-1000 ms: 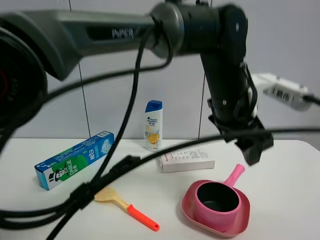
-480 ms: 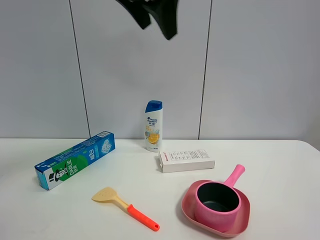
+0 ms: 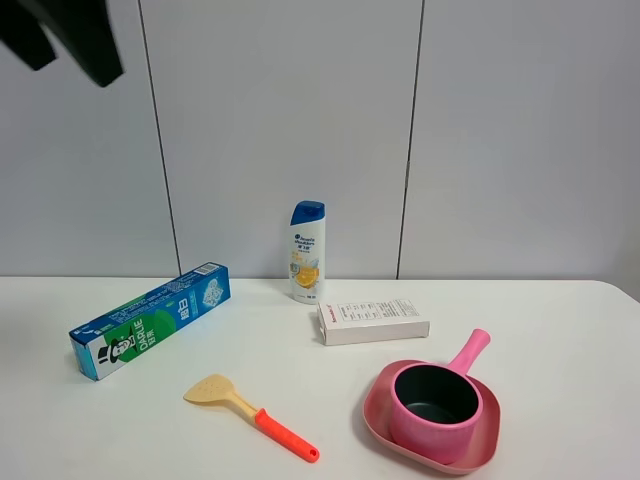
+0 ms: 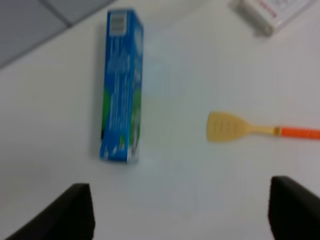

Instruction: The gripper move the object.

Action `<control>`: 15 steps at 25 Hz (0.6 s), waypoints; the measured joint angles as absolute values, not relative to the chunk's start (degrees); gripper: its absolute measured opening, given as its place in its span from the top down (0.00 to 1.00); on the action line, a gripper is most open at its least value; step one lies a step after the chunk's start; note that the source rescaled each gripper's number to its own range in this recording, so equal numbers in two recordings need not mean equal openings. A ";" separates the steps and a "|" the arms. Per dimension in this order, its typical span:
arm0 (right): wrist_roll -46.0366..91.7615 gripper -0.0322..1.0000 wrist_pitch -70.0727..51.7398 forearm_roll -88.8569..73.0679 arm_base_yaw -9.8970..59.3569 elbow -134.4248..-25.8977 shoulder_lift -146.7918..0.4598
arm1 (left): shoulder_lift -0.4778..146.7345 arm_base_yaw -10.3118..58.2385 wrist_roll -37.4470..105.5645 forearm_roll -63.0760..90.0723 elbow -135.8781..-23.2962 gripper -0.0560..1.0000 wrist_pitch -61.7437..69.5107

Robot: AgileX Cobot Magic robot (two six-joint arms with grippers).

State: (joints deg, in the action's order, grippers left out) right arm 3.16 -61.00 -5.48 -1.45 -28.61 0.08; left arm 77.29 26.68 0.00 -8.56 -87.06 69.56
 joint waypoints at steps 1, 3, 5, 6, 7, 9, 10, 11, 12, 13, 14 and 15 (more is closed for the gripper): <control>3.16 0.00 -61.00 -5.48 -1.45 -28.61 0.08 | 74.83 25.97 -0.97 -8.56 -84.03 0.22 69.56; 3.16 0.00 -61.00 -5.48 -1.45 -28.61 0.08 | 69.10 24.92 -2.58 -8.56 -78.79 0.22 69.56; 3.16 0.00 -61.00 -5.48 -1.45 -28.61 0.08 | 63.87 23.89 -4.61 -8.56 -73.42 0.22 69.56; 3.16 0.00 -61.00 -5.48 -1.45 -28.61 0.08 | 60.86 23.47 -5.38 -8.56 -71.33 0.22 69.61; 3.16 0.00 -61.00 -5.48 -1.45 -28.61 0.08 | 57.83 23.03 -6.23 -8.56 -68.98 0.22 69.61; 3.16 0.00 -61.00 -5.48 -1.45 -28.61 0.08 | 52.20 22.32 -7.11 -8.56 -64.86 0.22 69.61; 3.16 0.00 -61.00 -5.48 -1.45 -28.61 0.08 | 49.17 22.18 -7.36 -8.56 -63.23 0.22 69.61; 3.16 0.00 -61.00 -5.48 -1.45 -28.61 0.08 | 46.74 22.10 -7.56 -8.56 -61.31 0.22 69.61; 3.16 0.00 -61.00 -5.48 -1.45 -28.61 0.08 | 43.80 22.10 -7.61 -8.56 -59.35 0.22 69.61; 3.16 0.00 -61.00 -5.48 -1.45 -28.61 0.08 | 40.93 22.10 -7.76 -8.49 -57.72 0.22 69.61; 3.16 0.00 -61.00 -5.48 -1.45 -28.61 0.08 | 38.13 22.10 -8.11 -8.39 -55.76 0.22 69.61; 3.16 0.00 -61.00 -5.48 -1.45 -28.61 0.08 | 35.84 22.10 -8.79 -8.34 -53.71 0.22 69.61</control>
State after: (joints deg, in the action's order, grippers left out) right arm 3.16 -61.00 -5.48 -1.45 -28.61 0.08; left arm 35.84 22.10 -8.79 -8.34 -53.71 69.61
